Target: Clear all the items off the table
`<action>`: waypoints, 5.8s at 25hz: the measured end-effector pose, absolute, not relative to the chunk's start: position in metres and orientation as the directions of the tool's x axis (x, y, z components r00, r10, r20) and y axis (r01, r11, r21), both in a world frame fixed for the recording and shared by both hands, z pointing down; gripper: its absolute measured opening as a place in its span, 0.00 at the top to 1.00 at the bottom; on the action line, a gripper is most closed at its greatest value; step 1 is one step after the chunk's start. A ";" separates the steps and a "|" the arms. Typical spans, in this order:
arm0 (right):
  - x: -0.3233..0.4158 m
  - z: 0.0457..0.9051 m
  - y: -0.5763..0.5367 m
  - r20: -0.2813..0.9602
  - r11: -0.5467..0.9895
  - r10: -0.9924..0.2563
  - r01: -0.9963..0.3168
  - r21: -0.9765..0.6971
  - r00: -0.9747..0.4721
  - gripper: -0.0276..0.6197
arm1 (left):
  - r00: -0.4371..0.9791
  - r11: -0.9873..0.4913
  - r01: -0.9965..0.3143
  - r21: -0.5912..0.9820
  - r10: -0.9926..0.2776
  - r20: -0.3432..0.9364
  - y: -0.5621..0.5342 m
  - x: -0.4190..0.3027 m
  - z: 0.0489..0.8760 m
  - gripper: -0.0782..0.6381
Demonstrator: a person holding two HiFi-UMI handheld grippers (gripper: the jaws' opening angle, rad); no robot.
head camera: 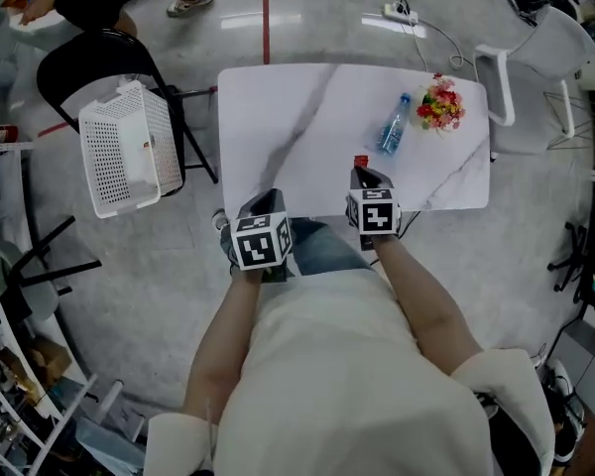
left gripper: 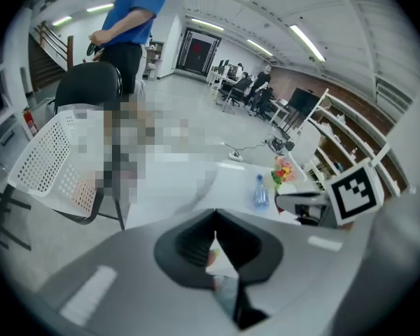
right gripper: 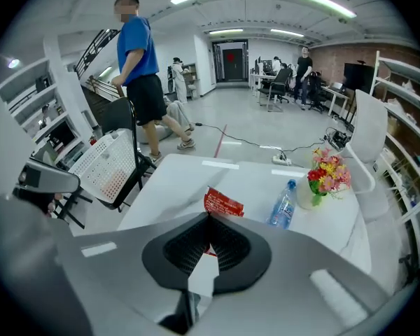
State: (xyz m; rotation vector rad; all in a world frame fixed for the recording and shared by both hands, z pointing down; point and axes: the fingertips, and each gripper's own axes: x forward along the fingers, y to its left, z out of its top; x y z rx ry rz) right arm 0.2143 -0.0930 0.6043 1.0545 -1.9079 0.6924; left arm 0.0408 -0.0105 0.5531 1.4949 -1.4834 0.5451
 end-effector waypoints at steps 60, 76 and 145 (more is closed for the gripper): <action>-0.251 0.523 -0.024 0.773 0.881 -0.217 -0.460 -0.107 -0.596 0.95 | -0.126 0.540 -0.794 0.278 -0.594 0.795 0.113 -0.350 0.510 0.88; -0.346 0.533 0.006 0.785 0.918 -0.131 -0.372 -0.134 -0.606 0.95 | -0.154 0.615 -0.734 0.288 -0.564 0.812 0.146 -0.415 0.520 0.88; -0.381 0.560 0.003 0.818 0.852 -0.132 -0.486 -0.195 -0.560 0.75 | -0.093 0.567 -0.757 0.324 -0.585 0.806 0.119 -0.456 0.537 0.88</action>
